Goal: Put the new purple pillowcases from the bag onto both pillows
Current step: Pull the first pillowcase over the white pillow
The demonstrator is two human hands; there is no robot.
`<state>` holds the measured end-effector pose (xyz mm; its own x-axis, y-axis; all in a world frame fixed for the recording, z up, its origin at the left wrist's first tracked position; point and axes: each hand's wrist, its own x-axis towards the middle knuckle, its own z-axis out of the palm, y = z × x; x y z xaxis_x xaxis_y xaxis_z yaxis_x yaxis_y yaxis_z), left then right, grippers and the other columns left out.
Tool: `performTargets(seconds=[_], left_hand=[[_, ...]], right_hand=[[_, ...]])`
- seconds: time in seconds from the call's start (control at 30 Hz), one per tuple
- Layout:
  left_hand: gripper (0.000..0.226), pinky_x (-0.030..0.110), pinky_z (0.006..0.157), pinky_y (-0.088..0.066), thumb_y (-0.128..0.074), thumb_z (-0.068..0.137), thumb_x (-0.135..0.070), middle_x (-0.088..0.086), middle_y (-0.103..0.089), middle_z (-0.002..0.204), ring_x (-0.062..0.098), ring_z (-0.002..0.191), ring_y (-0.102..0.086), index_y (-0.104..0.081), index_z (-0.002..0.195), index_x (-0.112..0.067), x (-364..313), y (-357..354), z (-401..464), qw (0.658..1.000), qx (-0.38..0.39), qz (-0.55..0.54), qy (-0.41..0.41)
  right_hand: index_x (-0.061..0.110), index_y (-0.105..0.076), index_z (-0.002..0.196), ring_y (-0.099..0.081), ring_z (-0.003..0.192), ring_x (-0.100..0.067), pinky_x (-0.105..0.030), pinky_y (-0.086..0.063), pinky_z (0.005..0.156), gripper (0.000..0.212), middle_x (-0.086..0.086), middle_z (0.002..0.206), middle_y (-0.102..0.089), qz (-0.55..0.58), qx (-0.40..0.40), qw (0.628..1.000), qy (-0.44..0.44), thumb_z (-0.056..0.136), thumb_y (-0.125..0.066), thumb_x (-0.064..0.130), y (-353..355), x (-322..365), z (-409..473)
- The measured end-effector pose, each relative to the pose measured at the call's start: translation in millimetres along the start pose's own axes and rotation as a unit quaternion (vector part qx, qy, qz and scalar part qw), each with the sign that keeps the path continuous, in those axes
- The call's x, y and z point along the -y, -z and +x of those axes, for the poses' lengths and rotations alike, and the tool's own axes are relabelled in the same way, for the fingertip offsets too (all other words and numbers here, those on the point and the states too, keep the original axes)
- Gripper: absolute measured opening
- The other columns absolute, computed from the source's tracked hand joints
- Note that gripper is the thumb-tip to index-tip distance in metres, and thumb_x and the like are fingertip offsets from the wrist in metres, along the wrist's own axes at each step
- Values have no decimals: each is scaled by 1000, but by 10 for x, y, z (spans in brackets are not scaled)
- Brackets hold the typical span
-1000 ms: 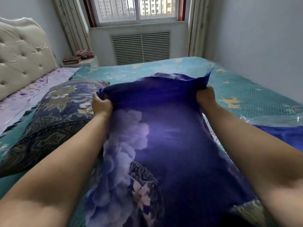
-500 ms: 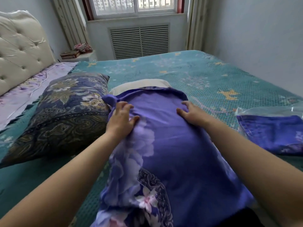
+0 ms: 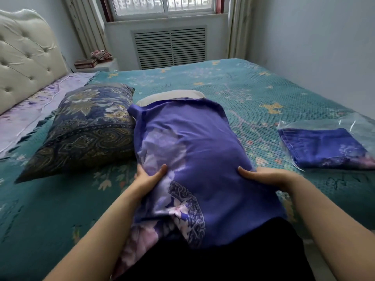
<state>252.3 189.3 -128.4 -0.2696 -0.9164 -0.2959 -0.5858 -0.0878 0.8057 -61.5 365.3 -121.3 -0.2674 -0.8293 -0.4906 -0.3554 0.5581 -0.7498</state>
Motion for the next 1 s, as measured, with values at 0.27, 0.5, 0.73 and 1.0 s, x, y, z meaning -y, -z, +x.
performTargets(seconds=[0.27,0.5,0.73,1.0], left_hand=[[70,34,74,-58,-89,54,-37,15,-71,99,25,84,-70,-65,112,-7,-38,397,-536,899,287,-331,-21],[111,24,62,-56,-95,28,-23,11,-73,91,18,76,-71,-51,128,-6,-643,708,-754,907,242,-317,-136],[93,24,55,-54,-91,56,-28,6,-68,113,12,80,-68,-46,136,-20,-160,859,-590,970,224,-85,-38],[43,30,79,-48,-80,67,-44,1,-55,101,23,91,-61,-59,98,-24,-242,358,-644,929,65,286,-226]], right_hand=[[4,-63,111,-68,96,-25,-34,-58,72,87,-16,109,-69,340,68,927,145,33,-97,20,-57,13,-569],[16,-76,59,-67,58,-6,-18,-53,56,21,0,63,-70,382,-60,891,239,43,-85,26,164,586,-1092],[11,-64,116,-66,95,-19,-31,-51,83,70,-5,106,-71,-258,-91,960,-52,64,-76,55,535,224,-954],[31,-36,137,-40,123,-16,-30,-31,109,86,1,133,-34,-264,-116,949,127,66,-83,41,-131,256,-611]])
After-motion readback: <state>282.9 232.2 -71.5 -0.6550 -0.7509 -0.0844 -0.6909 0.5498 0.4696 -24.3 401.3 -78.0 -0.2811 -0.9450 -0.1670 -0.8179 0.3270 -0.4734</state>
